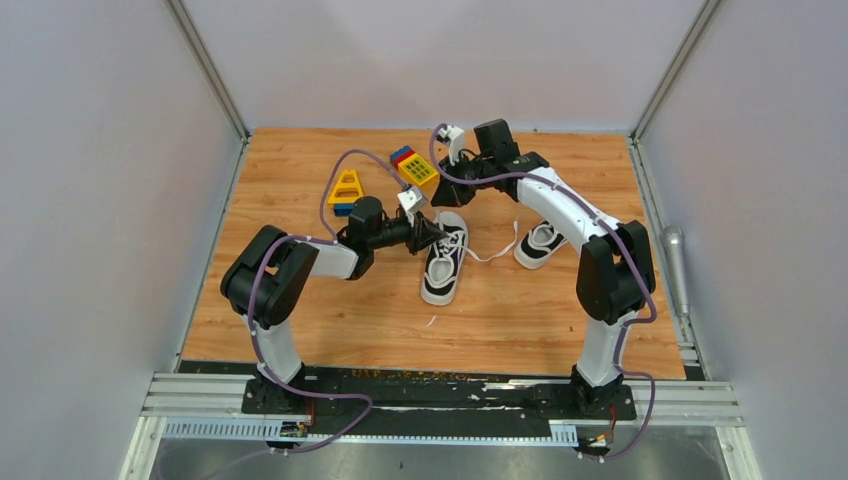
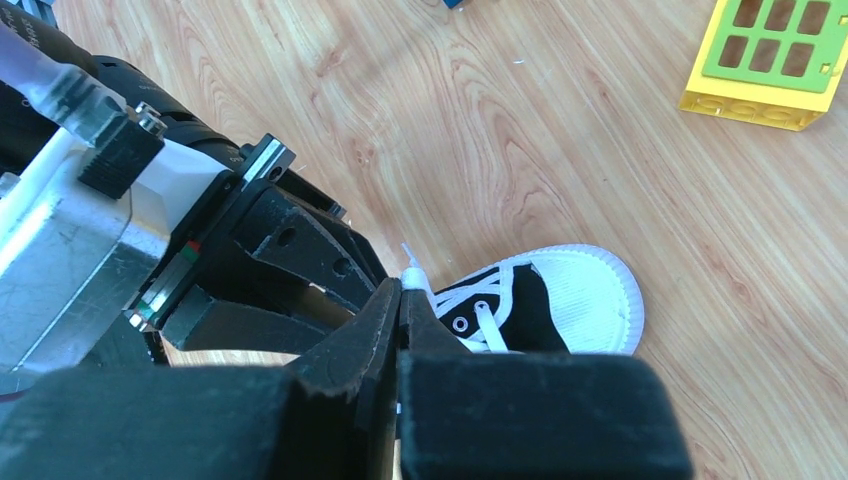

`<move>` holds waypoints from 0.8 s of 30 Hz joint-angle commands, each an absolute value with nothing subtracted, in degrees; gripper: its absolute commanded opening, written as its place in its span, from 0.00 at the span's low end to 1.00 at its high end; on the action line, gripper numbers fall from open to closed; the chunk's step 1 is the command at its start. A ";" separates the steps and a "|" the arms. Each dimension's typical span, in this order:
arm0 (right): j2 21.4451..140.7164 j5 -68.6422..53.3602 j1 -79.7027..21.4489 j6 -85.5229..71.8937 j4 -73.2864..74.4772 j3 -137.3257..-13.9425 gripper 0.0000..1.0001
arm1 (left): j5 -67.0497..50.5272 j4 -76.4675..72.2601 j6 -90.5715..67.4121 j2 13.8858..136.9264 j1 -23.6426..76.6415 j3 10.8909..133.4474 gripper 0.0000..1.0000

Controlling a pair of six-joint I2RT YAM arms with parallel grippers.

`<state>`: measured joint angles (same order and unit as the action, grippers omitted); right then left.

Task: Tie the shoes
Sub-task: Wrap the shoelace around the shoelace.

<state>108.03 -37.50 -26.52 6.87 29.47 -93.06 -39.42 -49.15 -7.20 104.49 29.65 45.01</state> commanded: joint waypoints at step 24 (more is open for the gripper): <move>106.38 -34.74 -17.12 15.05 51.20 -89.60 0.43 | -41.33 -43.50 -9.44 106.45 29.96 48.42 0.00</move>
